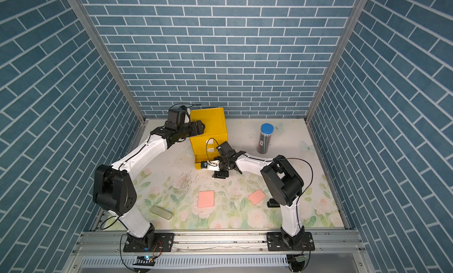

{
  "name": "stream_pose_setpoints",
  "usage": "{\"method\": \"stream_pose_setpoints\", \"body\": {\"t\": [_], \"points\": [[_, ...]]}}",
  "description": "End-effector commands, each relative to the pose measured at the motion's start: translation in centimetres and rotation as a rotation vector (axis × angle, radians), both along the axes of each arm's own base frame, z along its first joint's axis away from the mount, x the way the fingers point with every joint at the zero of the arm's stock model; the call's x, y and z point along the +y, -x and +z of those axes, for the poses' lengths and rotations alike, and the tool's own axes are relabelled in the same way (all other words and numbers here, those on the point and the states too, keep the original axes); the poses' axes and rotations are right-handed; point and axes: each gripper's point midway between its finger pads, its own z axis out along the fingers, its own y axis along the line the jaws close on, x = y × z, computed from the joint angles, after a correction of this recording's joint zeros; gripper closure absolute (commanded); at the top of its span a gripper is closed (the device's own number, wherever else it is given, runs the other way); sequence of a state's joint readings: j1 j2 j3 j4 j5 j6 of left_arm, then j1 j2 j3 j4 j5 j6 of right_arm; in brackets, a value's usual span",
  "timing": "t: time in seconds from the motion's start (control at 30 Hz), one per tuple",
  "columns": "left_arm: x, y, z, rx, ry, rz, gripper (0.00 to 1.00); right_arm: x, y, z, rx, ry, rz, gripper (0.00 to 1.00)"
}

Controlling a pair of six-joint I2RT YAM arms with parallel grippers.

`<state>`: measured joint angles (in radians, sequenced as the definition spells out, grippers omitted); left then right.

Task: Please put the sticky notes in the drawer by color
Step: Open the drawer in the storage box.

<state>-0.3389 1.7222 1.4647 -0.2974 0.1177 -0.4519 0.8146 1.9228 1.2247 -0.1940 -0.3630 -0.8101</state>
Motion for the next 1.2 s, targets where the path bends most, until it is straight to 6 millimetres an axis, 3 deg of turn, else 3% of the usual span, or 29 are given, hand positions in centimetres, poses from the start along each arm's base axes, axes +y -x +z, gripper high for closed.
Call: {"method": "stream_pose_setpoints", "body": {"t": [0.0,0.13,0.37,0.57,0.8,0.87,0.97,1.03,1.13,1.17], "points": [[0.2,1.8,-2.7,0.098,-0.037,-0.021,0.09,-1.0,5.5,-0.8,0.181,0.021,-0.004,0.35],[0.3,1.8,-2.8,0.098,-0.028,-0.015,0.09,-0.9,8.0,0.2,0.178,-0.01,-0.009,0.33],[-0.1,1.8,-2.5,0.111,0.001,-0.013,0.07,0.7,6.1,1.5,0.122,-0.038,-0.066,0.29],[0.1,1.9,0.5,0.055,0.023,-0.003,0.0,1.4,4.2,4.3,0.009,-0.143,-0.132,0.29],[-0.3,2.3,2.9,0.007,0.081,-0.014,0.0,1.9,5.5,7.3,0.029,-0.29,-0.106,0.29],[0.0,2.5,4.4,-0.024,0.086,-0.007,0.0,1.8,5.3,9.2,0.032,-0.335,-0.151,0.3],[0.5,3.1,7.2,-0.081,0.106,0.003,0.0,0.6,4.3,12.5,0.051,-0.401,-0.309,0.28],[0.8,3.8,8.9,-0.12,0.122,0.002,0.0,-0.9,3.7,13.5,0.073,-0.404,-0.435,0.29],[1.1,5.3,10.7,-0.175,0.154,-0.011,0.0,-5.1,2.5,13.3,0.142,-0.352,-0.753,0.31],[1.2,6.2,11.5,-0.202,0.169,-0.021,0.0,-7.7,1.8,12.6,0.212,-0.327,-0.957,0.29]]}}
